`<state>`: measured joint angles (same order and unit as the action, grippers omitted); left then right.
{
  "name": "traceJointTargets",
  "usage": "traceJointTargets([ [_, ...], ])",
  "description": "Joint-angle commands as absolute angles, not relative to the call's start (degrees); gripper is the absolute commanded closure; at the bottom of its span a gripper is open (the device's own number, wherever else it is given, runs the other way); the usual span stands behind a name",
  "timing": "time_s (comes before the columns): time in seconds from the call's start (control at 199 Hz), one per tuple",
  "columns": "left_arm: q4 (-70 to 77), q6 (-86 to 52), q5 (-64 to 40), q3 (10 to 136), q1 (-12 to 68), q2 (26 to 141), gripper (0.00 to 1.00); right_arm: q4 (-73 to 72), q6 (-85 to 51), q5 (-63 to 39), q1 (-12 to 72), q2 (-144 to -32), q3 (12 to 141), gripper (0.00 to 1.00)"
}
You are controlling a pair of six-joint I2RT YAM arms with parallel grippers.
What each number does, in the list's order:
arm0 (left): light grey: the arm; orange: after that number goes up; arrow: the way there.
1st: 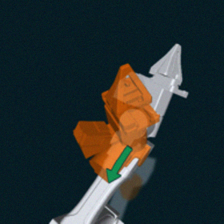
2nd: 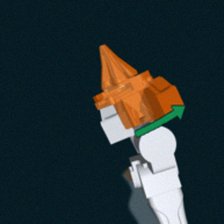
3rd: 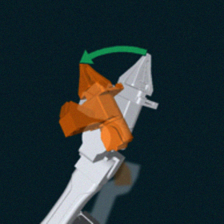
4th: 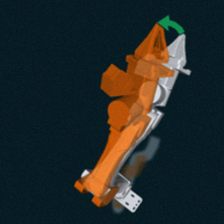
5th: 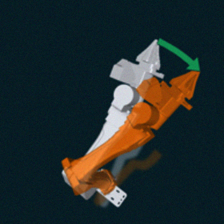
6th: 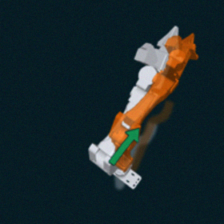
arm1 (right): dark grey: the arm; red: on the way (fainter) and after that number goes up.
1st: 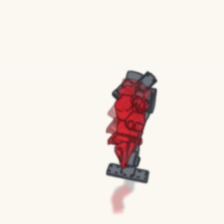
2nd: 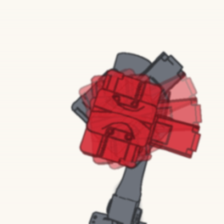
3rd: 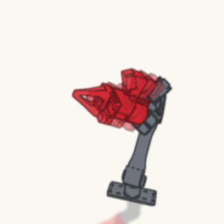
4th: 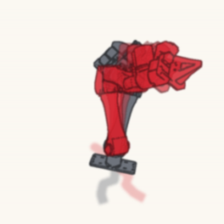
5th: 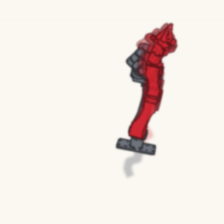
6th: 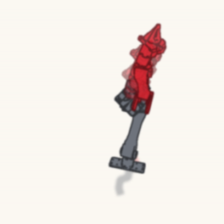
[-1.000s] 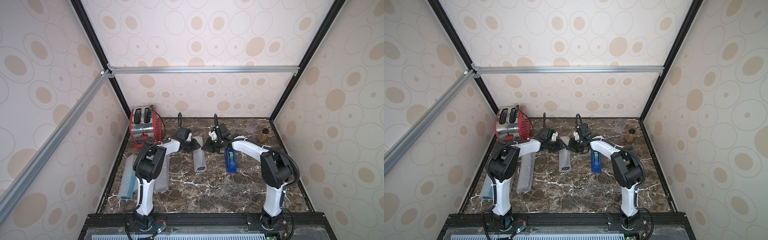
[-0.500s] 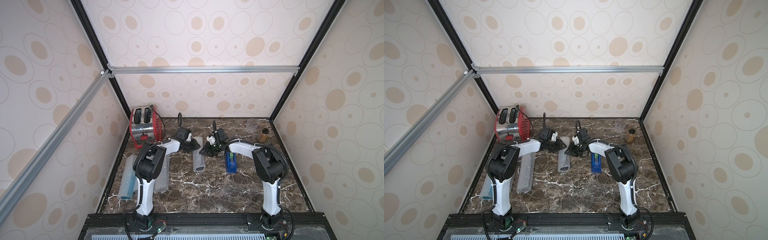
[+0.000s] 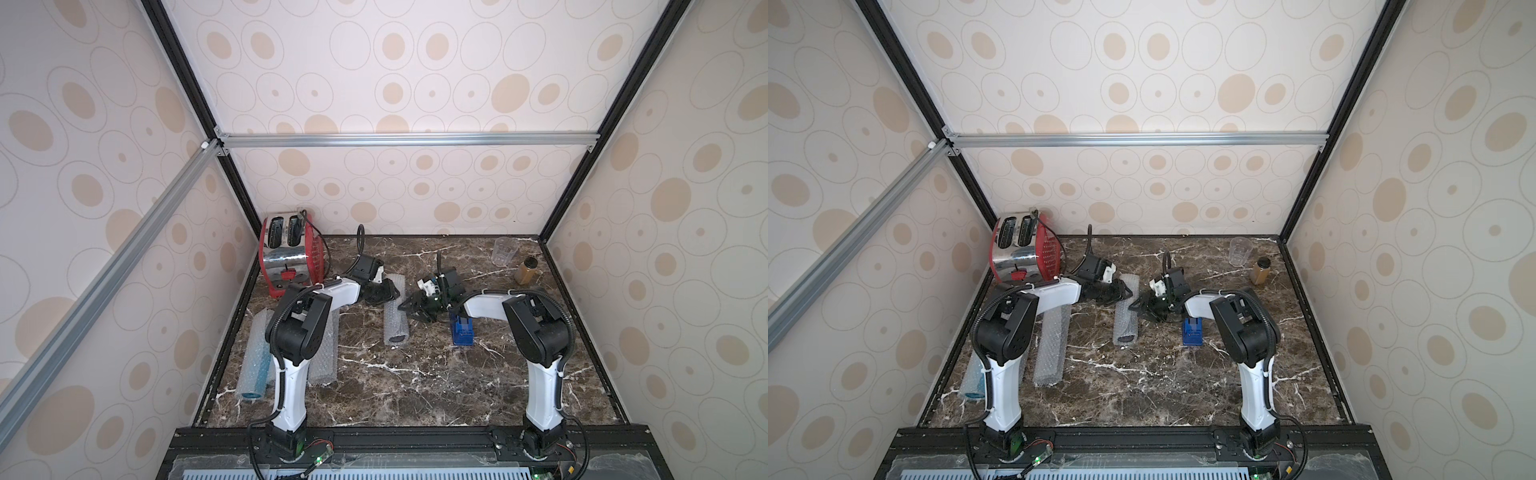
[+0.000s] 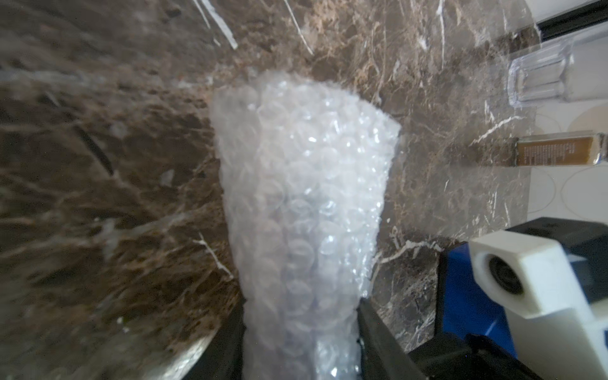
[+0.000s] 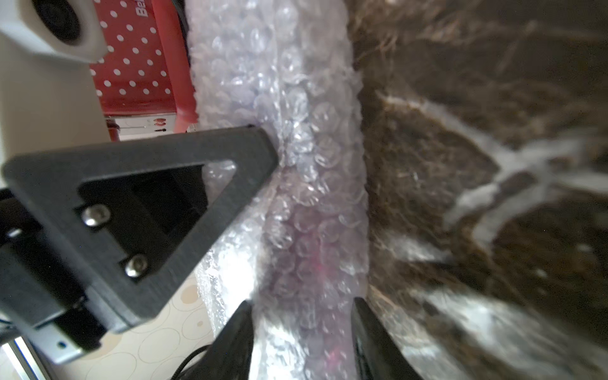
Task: Wrap wine bottles in bubble wrap
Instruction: Stick the tape on the bubble wrap, then move the bubble wrap to the center of the board.
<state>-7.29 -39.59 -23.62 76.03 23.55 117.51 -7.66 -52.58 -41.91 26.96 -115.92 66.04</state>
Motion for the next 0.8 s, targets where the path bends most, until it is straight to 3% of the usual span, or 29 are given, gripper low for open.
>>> traceJointTargets([
  [0.0,-18.2,-32.8,-17.5,71.6,23.6,114.6,0.52,-2.7,-51.0,-41.2,26.7,-110.4,65.1,0.46],
  [0.156,-17.9,-28.7,-14.8,65.3,22.8,108.0,0.56,4.6,-45.7,-38.0,25.5,-103.3,65.6,0.38],
  [0.372,-14.5,-26.8,-16.0,58.7,22.8,102.2,0.53,21.4,-33.4,-26.1,22.5,-92.8,68.9,0.22],
  [0.462,-15.1,-25.0,-14.9,59.0,22.7,99.5,0.43,26.5,-28.9,-19.0,20.1,-88.7,69.3,0.17],
  [0.628,-14.0,-22.7,-14.8,58.5,22.3,93.4,0.11,31.7,-23.2,-9.9,13.2,-81.3,68.7,0.09],
  [0.663,-13.7,-21.4,-14.5,58.2,22.3,91.8,0.02,31.4,-22.3,-8.4,11.9,-79.7,67.9,0.02],
  [0.793,-13.7,-13.5,-11.6,57.8,22.2,84.4,0.01,26.2,-17.2,-2.9,9.2,-74.2,62.8,0.01],
])
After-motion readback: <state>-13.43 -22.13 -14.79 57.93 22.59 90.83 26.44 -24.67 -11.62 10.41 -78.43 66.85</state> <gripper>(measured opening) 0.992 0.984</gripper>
